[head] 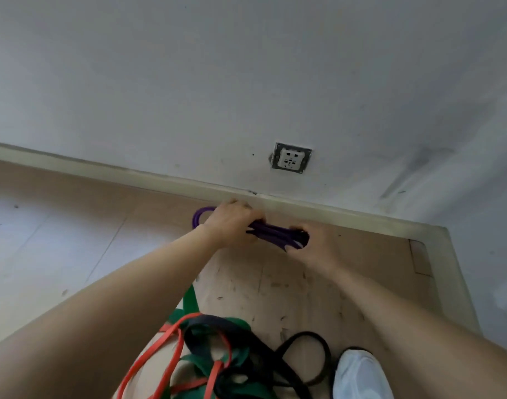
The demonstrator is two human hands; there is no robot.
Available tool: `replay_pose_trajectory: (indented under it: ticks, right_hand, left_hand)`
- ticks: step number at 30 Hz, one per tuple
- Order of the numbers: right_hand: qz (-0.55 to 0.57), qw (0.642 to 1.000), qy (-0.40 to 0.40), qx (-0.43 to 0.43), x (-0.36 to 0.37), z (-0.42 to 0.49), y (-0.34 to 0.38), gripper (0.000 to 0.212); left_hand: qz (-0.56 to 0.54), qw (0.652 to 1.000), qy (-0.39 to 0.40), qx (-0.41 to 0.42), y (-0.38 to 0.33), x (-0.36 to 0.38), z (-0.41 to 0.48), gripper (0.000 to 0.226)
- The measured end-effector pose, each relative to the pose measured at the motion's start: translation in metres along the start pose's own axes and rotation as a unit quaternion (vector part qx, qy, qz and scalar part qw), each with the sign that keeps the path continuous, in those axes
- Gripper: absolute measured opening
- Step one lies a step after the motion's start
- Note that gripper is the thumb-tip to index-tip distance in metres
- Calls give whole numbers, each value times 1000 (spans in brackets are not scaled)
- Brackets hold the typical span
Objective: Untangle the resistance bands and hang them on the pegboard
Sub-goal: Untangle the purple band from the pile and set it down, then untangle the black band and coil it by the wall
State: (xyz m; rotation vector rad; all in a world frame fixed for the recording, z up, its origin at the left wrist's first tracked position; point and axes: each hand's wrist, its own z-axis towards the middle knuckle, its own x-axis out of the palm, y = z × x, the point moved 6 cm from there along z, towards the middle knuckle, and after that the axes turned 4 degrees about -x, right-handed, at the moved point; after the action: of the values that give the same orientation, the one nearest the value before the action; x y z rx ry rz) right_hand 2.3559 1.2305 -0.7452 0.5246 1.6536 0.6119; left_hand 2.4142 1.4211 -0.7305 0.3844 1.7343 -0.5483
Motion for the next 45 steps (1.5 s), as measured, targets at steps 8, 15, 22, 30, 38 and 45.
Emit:
replay_pose_trajectory:
  ticks: [8,15,22,30,38,45]
  right_hand:
    - [-40,996,54,52,42,13,-68,62]
    - [-137,985,87,61,47,6,-61,93]
    - [-161,984,47,53,51,-20,-38,99]
    - [-35,978,205,-15,127,-114,22,51]
    - [-125,953,274,40,149,-154,25,100]
    - [-228,920,320,4,129,-178,45,82]
  left_hand:
    - [15,999,29,-33,41,73,-16,97]
    - [-141,982,-71,-108,39,72,-63,83]
    - [-253,946,-60,-196,40,81,-157,48]
    - [-350,912,0,-215,12,103,-240,34]
    - [-344,882,152,-282,-2,149,-284,100]
    - [-279,905,174,-269,-24,137,-321,61]
